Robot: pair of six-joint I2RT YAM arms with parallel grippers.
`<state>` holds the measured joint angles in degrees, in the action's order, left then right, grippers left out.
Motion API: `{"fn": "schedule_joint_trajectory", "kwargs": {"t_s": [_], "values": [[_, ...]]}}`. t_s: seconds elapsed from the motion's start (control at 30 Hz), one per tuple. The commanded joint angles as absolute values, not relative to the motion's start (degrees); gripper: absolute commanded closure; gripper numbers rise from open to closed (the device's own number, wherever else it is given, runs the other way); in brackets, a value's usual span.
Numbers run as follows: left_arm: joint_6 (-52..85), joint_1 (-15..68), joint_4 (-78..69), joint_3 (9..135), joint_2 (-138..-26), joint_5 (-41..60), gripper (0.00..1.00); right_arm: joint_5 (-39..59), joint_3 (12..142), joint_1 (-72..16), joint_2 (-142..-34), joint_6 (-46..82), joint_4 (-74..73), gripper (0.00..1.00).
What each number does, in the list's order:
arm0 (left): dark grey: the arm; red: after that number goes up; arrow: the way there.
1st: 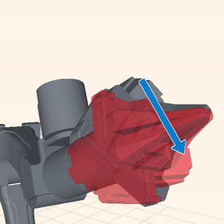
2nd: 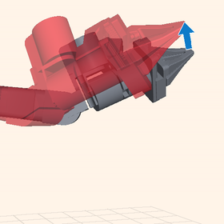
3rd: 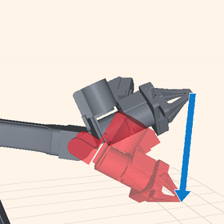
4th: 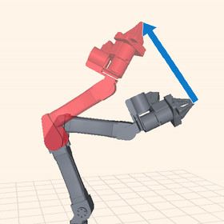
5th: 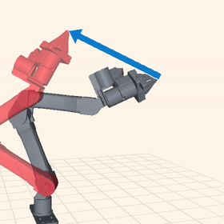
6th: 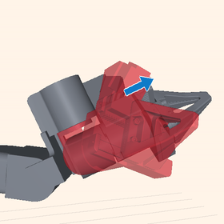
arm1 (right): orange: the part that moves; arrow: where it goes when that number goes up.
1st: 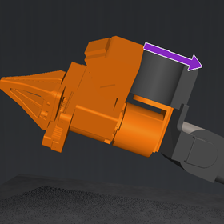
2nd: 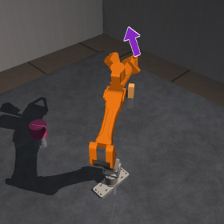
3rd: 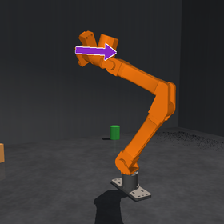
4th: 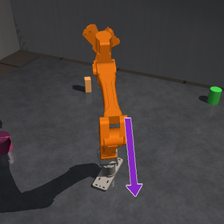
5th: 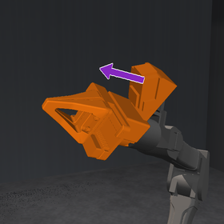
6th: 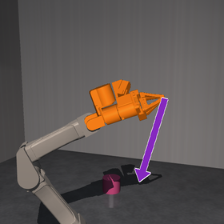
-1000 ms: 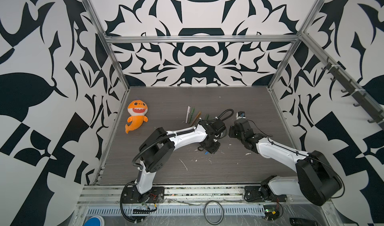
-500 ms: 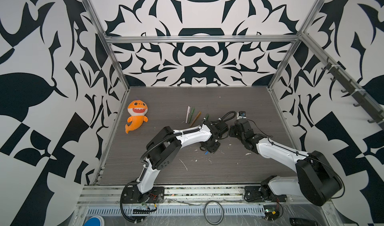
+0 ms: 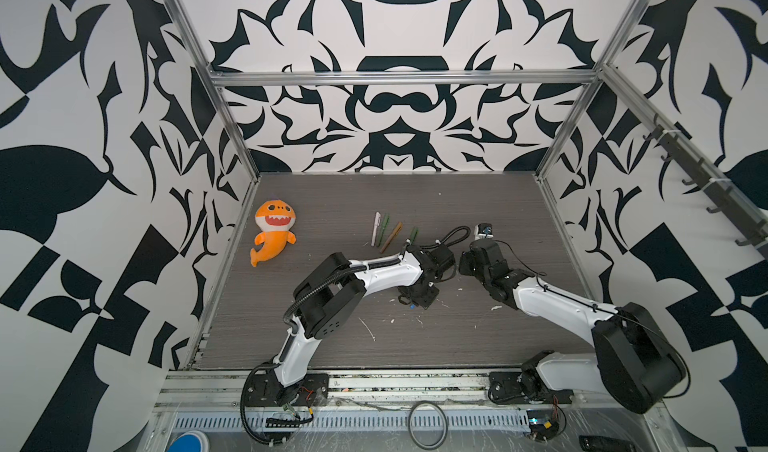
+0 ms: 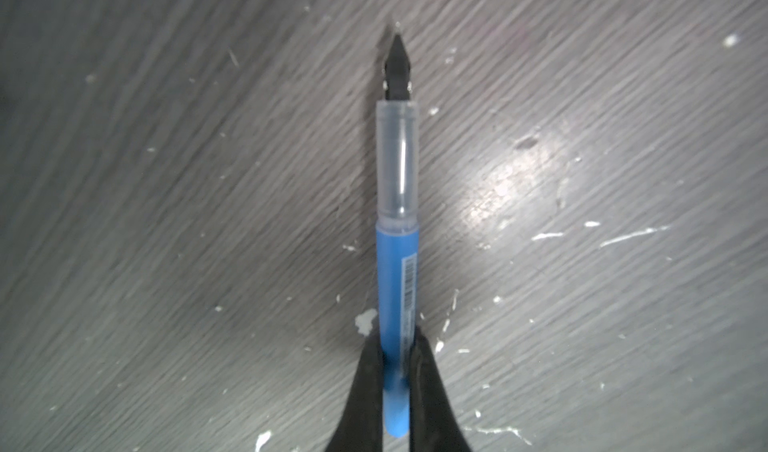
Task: Insert the pens into the pen caps
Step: 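Grasp the blue pen with the left gripper and raise it upright, then hold the blue pen upright with the left gripper while the right moves beside it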
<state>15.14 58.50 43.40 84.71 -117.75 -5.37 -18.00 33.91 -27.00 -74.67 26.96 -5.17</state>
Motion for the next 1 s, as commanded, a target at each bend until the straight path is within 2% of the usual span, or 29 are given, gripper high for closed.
{"fn": "schedule_joint_trajectory", "kwargs": {"t_s": [0.0,0.13,0.3,0.43,0.67,0.97], "values": [[15.81,57.63,40.68,80.64,-114.84,-6.16,1.0,-17.61,33.84,-26.67,-69.84,28.09,-6.15,0.95],[15.78,56.61,31.37,74.54,-107.48,-4.85,1.0,-11.92,33.55,-26.19,-64.34,30.03,-5.65,0.85],[14.61,56.38,12.71,62.48,-94.57,-2.34,1.0,6.06,36.74,-26.1,-61.06,31.21,-1.53,0.59],[15.66,54.82,2.59,55.85,-88.08,2.03,1.0,17.13,38.48,-26.1,-59.82,33.25,0.01,0.48],[17.23,53.09,-0.42,53.7,-84.83,7.13,1.0,25.67,37.22,-26.28,-58.77,37.99,-5.76,0.45],[17.5,53.15,-0.7,53.48,-83.9,8.19,1.0,27.48,37.35,-27.21,-63.19,40.99,-9.86,0.58]]}}
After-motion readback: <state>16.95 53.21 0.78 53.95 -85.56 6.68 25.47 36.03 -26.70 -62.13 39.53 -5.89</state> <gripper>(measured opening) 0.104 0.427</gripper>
